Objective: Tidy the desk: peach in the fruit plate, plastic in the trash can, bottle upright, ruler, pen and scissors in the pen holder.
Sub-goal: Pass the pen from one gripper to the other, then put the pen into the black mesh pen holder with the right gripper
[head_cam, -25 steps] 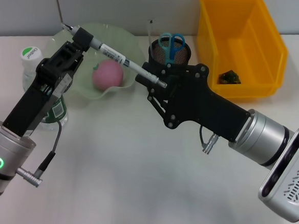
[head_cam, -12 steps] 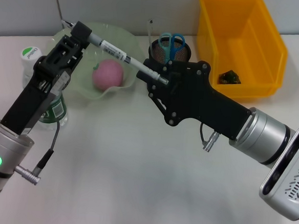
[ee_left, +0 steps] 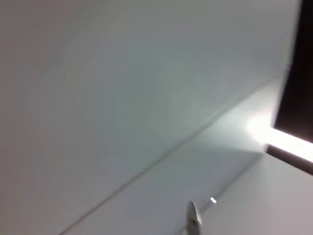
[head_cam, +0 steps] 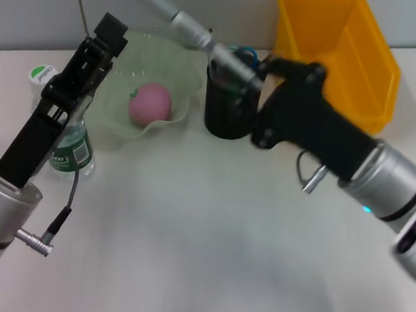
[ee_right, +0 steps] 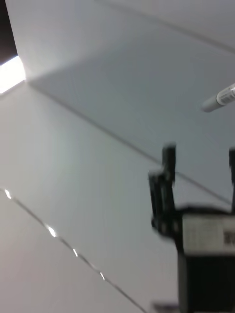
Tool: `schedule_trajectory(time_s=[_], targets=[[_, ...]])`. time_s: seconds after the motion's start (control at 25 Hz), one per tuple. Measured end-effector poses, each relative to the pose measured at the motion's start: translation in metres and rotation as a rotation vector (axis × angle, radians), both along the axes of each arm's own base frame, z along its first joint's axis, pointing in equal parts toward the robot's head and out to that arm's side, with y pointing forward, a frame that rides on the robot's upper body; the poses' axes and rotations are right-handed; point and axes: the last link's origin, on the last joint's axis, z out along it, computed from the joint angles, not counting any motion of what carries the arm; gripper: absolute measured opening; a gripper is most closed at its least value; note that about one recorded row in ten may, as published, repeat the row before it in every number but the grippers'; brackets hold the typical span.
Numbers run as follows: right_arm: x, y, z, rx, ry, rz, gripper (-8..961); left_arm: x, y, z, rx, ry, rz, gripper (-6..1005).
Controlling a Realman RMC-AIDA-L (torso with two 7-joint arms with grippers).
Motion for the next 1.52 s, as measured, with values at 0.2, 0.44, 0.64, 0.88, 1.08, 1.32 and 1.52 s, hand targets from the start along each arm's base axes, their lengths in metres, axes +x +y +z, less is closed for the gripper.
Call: schedule_trajectory(time_s=[0.2,0.44,0.64,0.88,1.08,1.32,1.52], targets=[[0.010,0.001,0.025,0.005,0.187,-0.081,140,0.007,-0.008,0.005,0.097,0.068,-0.118,765],[0.031,0.004,0.050,-0.004,0.338,-0.194,140,0.005,-0.010,0.010,0.217,0.246,-0.293,785],[0.044,0.009,0.070,-0.132,0.350,-0.210,139,-0.005,-0.005,0.012,0.231,0.451,-0.426,784],[0.047,0.028,0.105,-0.358,0.273,-0.267,138,-0.020,0.008,0.022,0.200,0.668,-0.539,785],[0.030,0.047,0.127,-0.515,0.147,-0.348,139,-0.030,0.020,0.017,0.101,0.861,-0.594,785],[-0.008,0.068,0.160,-0.666,-0.059,-0.537,139,-0.037,0.028,0.017,0.092,0.967,-0.597,784],[-0.042,0.086,0.181,-0.766,-0.266,-0.788,138,-0.038,0.030,0.017,0.095,0.980,-0.584,785]])
